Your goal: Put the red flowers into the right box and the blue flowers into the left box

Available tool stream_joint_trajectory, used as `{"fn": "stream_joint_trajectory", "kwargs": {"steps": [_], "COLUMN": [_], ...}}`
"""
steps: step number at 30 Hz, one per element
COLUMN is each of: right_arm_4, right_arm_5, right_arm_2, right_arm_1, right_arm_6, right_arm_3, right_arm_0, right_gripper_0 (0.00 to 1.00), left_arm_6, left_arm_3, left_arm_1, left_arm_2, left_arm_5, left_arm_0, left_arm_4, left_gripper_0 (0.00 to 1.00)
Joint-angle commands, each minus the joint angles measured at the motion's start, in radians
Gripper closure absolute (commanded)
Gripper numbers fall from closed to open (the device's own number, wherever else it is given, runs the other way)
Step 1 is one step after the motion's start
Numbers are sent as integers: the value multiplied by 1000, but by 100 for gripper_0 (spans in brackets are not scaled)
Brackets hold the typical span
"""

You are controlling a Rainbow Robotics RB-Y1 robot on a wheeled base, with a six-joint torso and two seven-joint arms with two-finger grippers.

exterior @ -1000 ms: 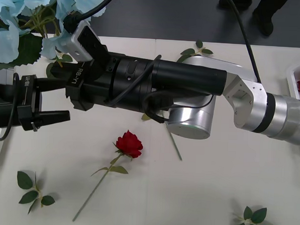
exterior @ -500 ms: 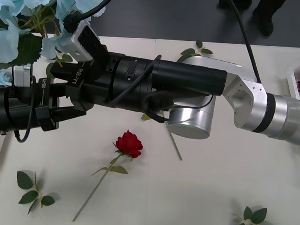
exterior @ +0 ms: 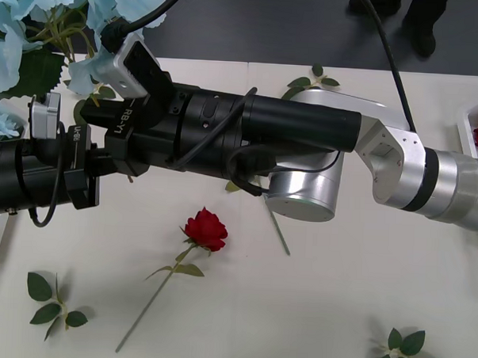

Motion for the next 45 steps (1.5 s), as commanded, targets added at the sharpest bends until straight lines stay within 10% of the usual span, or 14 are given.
{"fn": "stream_joint_trajectory", "kwargs": {"steps": [1,3,6,9,20,32,45], "right_arm_4": [1,1,1,1,-1,-19,-323], "right_arm_5": [-12,-12,-12,-12,-20,-188,600], "right_arm_2": [0,0,0,0,16,31,-339], "right_arm_1": [-15,-15,-15,-15,-7,-62,-127], "right_arm_6": [15,15,15,15,15,0,-151], "right_arm_3": [-34,-34,-34,-34,-36,-63,-252], "right_arm_0": [-20,-20,-20,-20,2,40,102], "right_gripper_0": [100,85,22,0,0,0,0], "left_arm_6": [4,9,11,12,32,245,403], "left_arm_3": [-9,-9,-9,-9,-12,-261,-308], "left_arm_1": [-5,-5,-5,-5,-5,98,133], "left_arm_2": [0,0,2,2,45,166,419], "left_arm_5": [-6,-6,-6,-6,-6,-246,-443], "left_arm_0": [-32,-32,-32,-32,9,314,591], "left_arm_4": [11,14,17,22,70,50,-47], "left_gripper_0": [100,100,100,100,100,100,100]}}
